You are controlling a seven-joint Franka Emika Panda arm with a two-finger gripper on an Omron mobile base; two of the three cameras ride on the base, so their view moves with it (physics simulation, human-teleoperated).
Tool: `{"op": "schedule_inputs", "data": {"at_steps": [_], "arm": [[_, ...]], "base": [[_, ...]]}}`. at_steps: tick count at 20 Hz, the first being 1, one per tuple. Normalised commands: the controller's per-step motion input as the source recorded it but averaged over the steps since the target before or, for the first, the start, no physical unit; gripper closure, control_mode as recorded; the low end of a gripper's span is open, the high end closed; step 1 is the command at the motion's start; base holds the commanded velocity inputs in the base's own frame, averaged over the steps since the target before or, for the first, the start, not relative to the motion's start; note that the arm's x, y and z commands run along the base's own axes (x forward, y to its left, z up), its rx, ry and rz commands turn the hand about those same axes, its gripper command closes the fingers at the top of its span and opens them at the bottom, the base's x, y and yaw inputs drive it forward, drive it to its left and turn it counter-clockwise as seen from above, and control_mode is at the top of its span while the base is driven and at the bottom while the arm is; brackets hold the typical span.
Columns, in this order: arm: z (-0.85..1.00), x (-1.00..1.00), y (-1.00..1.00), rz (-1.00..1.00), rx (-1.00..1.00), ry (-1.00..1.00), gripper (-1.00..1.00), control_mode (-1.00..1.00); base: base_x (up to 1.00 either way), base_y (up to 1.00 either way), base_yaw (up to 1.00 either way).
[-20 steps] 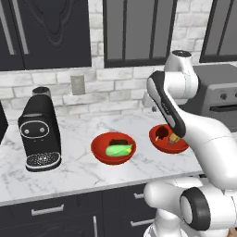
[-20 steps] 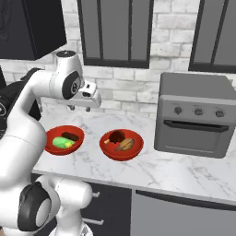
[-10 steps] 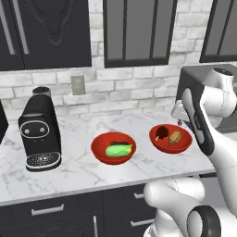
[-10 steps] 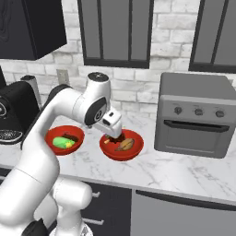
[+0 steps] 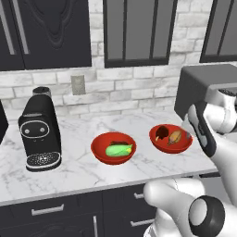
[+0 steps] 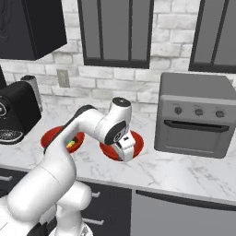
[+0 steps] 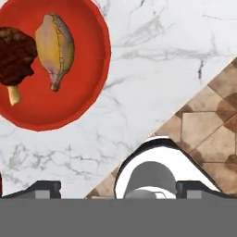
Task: Place the bowl with the corn and sweet potato on the second highest shelf of the fridge. Place the bowl with the chicken drumstick and steak on the top shelf of the fridge.
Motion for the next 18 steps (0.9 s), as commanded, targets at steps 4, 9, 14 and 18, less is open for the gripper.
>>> {"op": "schedule_inputs", "data": {"at_steps": [4,9,14,18], "arm": [[-0.58,0.45,-0.08,-0.23,0.04,0.06,-1.0,-1.0],[-0.58,0.36,-0.18,-0.19,0.0,0.06,-1.0,-1.0],[-0.49,0.19,-0.17,-0.14,0.0,0.01,-1.0,-1.0],[-0.28,0.24,-0.03,-0.09,0.0,0.0,-1.0,-1.0]], "base": [[0.0,0.0,0.0],[0.0,0.0,0.0],[0.0,0.0,0.0],[0.0,0.0,0.0]]}}
